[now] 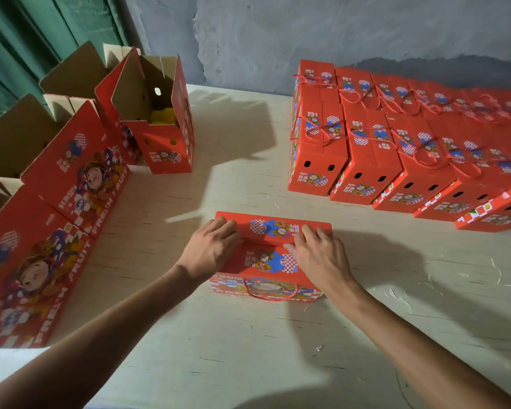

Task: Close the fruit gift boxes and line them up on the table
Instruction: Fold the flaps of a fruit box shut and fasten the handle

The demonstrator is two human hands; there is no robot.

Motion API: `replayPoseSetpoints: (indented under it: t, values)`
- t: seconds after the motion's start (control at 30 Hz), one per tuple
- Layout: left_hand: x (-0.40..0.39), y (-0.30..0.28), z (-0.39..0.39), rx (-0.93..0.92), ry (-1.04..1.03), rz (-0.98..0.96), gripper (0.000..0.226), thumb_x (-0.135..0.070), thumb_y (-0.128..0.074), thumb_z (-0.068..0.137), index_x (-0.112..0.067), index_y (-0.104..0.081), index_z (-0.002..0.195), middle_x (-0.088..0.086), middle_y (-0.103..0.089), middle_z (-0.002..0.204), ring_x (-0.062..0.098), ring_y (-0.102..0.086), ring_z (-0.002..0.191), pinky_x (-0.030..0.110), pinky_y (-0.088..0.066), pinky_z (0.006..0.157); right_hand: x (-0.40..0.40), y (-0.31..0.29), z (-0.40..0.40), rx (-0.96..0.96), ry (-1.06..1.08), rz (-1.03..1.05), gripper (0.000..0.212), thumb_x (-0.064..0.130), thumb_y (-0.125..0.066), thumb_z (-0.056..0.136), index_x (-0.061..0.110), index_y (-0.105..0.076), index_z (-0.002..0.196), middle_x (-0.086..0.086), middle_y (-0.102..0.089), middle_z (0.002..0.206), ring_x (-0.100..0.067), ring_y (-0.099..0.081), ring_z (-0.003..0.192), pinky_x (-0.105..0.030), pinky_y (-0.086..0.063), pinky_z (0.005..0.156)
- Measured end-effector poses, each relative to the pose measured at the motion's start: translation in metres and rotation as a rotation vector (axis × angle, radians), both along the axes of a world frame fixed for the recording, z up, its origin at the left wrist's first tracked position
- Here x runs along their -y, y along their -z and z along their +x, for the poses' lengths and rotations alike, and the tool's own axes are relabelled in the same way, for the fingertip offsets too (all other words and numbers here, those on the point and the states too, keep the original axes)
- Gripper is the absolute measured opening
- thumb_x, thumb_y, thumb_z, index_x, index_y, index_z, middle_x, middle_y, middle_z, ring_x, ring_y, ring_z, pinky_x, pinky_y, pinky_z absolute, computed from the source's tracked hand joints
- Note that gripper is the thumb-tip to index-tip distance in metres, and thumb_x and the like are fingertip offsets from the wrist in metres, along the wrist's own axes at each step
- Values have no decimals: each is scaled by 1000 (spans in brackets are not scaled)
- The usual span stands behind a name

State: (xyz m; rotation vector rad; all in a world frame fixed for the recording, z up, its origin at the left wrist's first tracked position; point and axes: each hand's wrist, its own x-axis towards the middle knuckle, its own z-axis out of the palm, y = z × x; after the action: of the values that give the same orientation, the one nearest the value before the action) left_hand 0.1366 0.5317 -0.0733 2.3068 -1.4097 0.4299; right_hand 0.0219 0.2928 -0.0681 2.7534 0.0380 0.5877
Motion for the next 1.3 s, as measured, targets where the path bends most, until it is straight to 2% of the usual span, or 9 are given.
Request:
replayPoseSetpoints:
  t: [0.13,0.23,0.3,0.43,0.53,0.73,0.9,1.07,1.3]
  values:
    - [-18,9,12,-34,72,30,14,-16,-61,99,-10,-71,107,7,-60,98,30,-55,81,40,-45,70,17,3,-19,-2,-97,4,16,14,-83,81,11,-69,87,-5,-61,85,-23,-58,68,-33,-51,52]
    - [-37,9,23,-107,132,68,38,-18,-53,101,-14,-65,138,10,-62,112,28,-57,90,38,-49,77,44,7,-39,-19,-183,152,46,-14,-68,73,4,-71,115,-7,-66,103,-27,-64,87,-36,-58,69]
    - [-40,6,26,-146,159,80,41,-20,-46,104,-17,-61,142,12,-61,112,28,-56,90,37,-53,76,52,5,-41,-59,-187,220,50,-14,-64,78,6,-69,124,-4,-67,110,-25,-65,96,-35,-59,76]
    - [-38,-1,28,-215,190,70,40,-15,-45,104,-15,-64,139,13,-61,110,28,-55,88,35,-52,78,66,2,-42,-80,-168,364,14,11,-69,96,9,-69,109,0,-64,108,-20,-66,98,-33,-59,76]
    - [-41,-4,31,-232,178,41,34,-15,-52,102,-11,-69,132,13,-63,108,27,-60,90,36,-54,77,74,5,-47,-34,-76,470,18,24,-73,96,8,-69,103,0,-65,106,-16,-68,91,-31,-60,72]
    - [-43,6,20,-254,69,-104,23,-14,-62,98,-7,-77,115,7,-69,111,22,-64,93,28,-54,86,76,7,-50,-75,-130,440,8,11,-67,98,5,-70,104,-4,-66,104,-18,-68,95,-32,-60,81]
    - [-42,8,16,-151,54,-30,24,-6,-62,95,-2,-76,114,12,-71,105,33,-63,82,39,-57,67,68,-2,-47,-255,-72,270,29,-1,-37,101,13,-62,98,-2,-56,99,-20,-60,95,-36,-53,80]
    - [-41,9,6,-62,37,53,30,3,-60,85,0,-76,112,14,-71,107,37,-66,86,42,-60,64,56,-10,-51,-224,-40,253,29,-20,-63,67,-1,-67,89,-13,-61,86,-30,-63,71,-42,-54,49]
    - [-40,6,-7,-189,-27,56,33,-18,-50,99,-1,-73,116,13,-67,112,36,-63,92,42,-59,72,54,-12,-47,-204,-43,231,14,-4,-66,78,9,-62,76,-5,-58,82,-26,-60,75,-39,-54,63]
